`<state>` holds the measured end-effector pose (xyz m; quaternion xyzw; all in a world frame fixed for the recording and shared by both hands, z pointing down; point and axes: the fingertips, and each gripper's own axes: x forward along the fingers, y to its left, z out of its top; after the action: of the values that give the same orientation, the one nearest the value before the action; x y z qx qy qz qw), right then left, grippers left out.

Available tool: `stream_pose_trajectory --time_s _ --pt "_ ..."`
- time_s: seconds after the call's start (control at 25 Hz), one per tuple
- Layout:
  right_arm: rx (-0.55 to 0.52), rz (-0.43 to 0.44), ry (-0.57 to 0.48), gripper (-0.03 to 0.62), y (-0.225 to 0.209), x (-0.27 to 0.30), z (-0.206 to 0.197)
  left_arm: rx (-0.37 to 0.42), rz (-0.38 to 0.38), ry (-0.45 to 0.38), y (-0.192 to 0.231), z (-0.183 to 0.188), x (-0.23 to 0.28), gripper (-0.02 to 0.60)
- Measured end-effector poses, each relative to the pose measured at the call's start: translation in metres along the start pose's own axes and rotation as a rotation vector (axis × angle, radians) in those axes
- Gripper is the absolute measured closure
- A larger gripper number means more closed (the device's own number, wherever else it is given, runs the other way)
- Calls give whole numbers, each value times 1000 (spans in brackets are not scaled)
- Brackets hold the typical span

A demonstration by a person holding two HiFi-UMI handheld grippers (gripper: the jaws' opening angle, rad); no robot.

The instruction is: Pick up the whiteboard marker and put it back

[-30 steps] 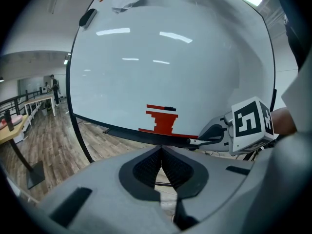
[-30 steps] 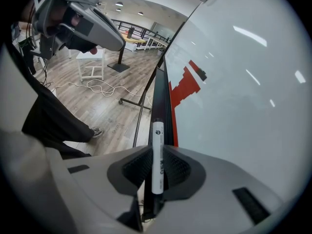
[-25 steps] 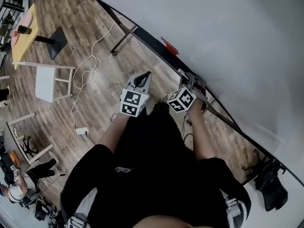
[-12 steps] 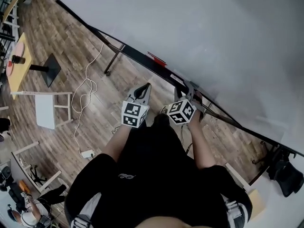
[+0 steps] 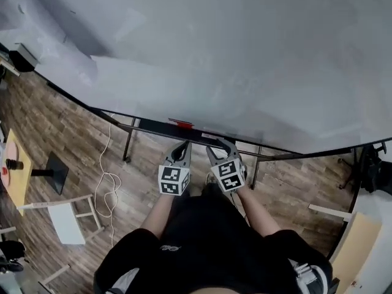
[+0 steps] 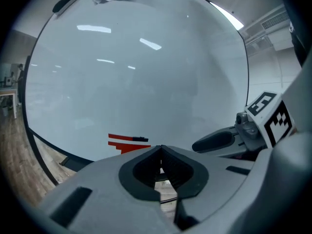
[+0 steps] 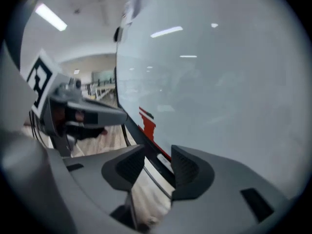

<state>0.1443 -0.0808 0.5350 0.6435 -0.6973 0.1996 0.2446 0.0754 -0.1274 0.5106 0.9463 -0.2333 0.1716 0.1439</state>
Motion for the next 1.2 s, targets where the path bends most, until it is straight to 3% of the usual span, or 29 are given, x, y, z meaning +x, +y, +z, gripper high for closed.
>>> stream_pose_trajectory --time_s 0.04,0.12,0.28,0.52,0.72,1.2 --pt "111 9 -41 442 0 -3 5 5 -19 -4 0 4 0 574" --pt "242 -29 -118 519 -4 -11 17 14 -60 -11 0 11 0 574" --pt "200 -216 -208 585 -7 -32 32 36 -160 -5 -10 9 -10 574" --pt "276 -360 -280 591 5 -53 31 74 -274 35 -6 -9 -21 574" --pt "279 -388 -315 591 20 -79 35 91 -280 22 -7 -1 -36 575" --pt "181 -355 -435 591 24 -158 47 97 -237 -98 -84 28 -77 574"
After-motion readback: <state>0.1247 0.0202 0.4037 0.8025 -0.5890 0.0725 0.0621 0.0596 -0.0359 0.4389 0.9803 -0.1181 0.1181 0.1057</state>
